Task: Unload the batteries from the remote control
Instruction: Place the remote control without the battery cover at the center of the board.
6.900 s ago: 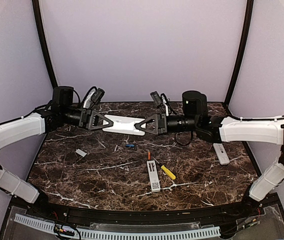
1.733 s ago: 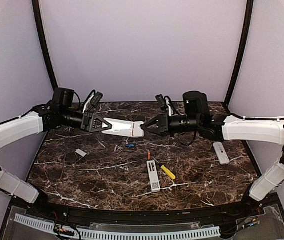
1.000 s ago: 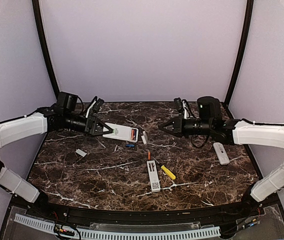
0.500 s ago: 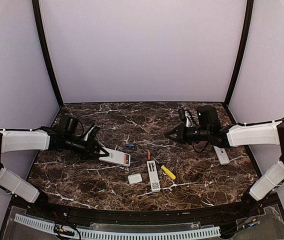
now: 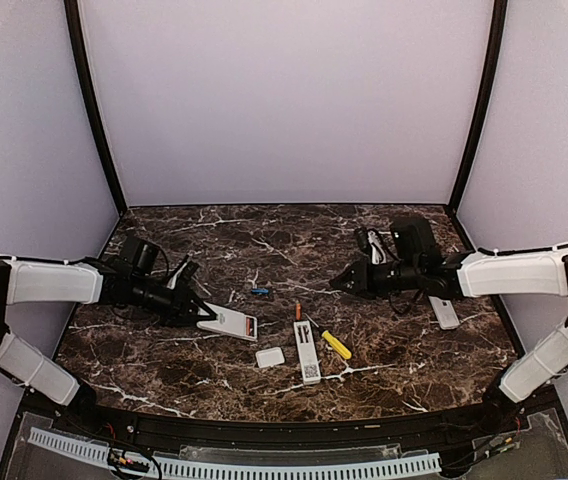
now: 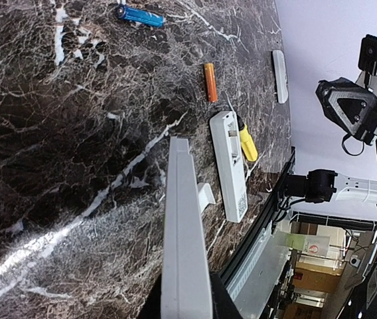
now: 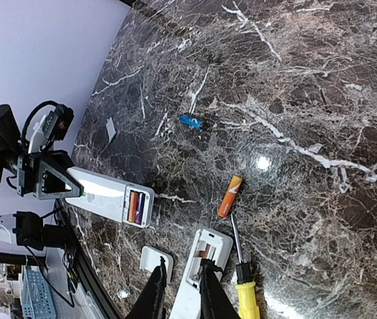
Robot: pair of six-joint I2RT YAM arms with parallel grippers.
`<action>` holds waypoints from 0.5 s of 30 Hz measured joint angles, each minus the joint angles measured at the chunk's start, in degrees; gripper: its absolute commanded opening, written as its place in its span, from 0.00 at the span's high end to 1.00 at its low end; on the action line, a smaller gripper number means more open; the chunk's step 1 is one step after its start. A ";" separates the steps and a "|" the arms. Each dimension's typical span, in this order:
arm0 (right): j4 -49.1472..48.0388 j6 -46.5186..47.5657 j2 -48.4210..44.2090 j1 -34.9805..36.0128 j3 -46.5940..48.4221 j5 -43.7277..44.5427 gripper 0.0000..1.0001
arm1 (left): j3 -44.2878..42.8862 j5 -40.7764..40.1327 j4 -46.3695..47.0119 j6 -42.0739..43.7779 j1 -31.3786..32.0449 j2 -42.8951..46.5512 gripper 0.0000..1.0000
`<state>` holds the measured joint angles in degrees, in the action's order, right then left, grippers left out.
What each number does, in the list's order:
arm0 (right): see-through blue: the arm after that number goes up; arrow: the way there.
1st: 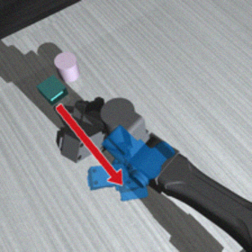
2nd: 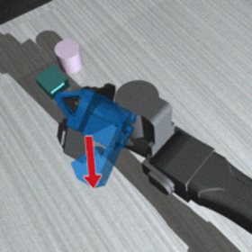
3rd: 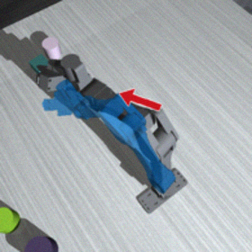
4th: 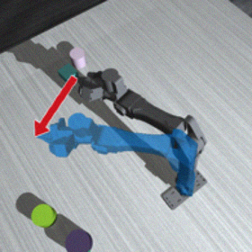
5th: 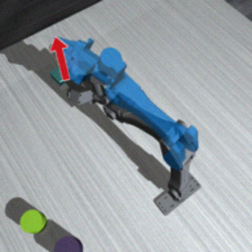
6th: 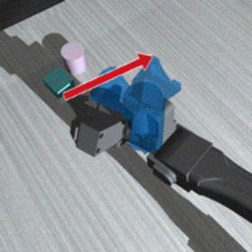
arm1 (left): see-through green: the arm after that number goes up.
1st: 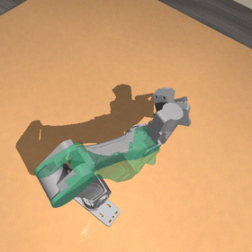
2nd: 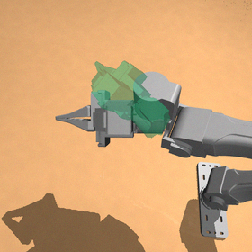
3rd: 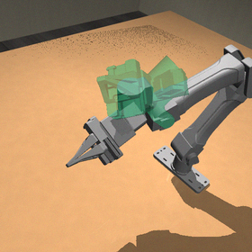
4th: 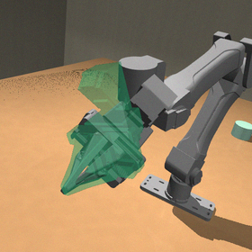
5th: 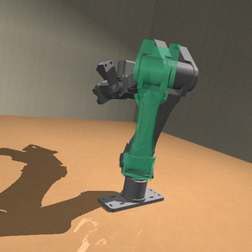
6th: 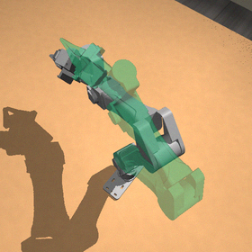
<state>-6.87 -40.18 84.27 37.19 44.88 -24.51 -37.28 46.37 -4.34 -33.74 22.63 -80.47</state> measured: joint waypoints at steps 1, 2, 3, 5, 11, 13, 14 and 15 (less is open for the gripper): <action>0.50 0.17 -0.20 0.35 -0.11 0.24 0.82 | 0.00 -0.04 0.00 -0.02 0.00 -0.57 1.00; 0.79 0.31 -0.39 0.61 -0.26 0.44 0.81 | 0.00 -0.11 0.00 -0.07 0.00 -1.05 1.00; 1.03 0.48 -0.48 0.87 -0.42 0.61 0.81 | 0.00 -0.15 0.00 -0.09 0.00 -1.49 1.00; 1.36 0.59 -0.48 1.36 -0.66 1.05 0.80 | -0.02 0.07 0.07 -0.13 0.00 -2.60 0.98; 4.11 0.90 -0.48 2.99 -0.81 2.36 0.77 | -1.20 1.18 0.44 -0.09 0.00 -4.79 0.89; 4.42 0.94 -0.50 3.39 -1.03 2.71 0.76 | -1.62 1.11 0.37 0.02 0.00 -5.27 0.85; 4.55 0.96 -0.48 3.48 -1.11 2.80 0.75 | -1.97 1.03 0.17 0.09 0.00 -5.51 0.82; 4.76 0.96 -0.48 3.54 -1.14 2.97 0.74 | -2.25 0.87 -0.04 0.17 0.00 -5.70 0.80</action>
<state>-2.11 -39.22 83.79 40.73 43.75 -21.54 -39.53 47.24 -4.38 -33.56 22.63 -86.17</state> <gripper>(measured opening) 0.239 0.152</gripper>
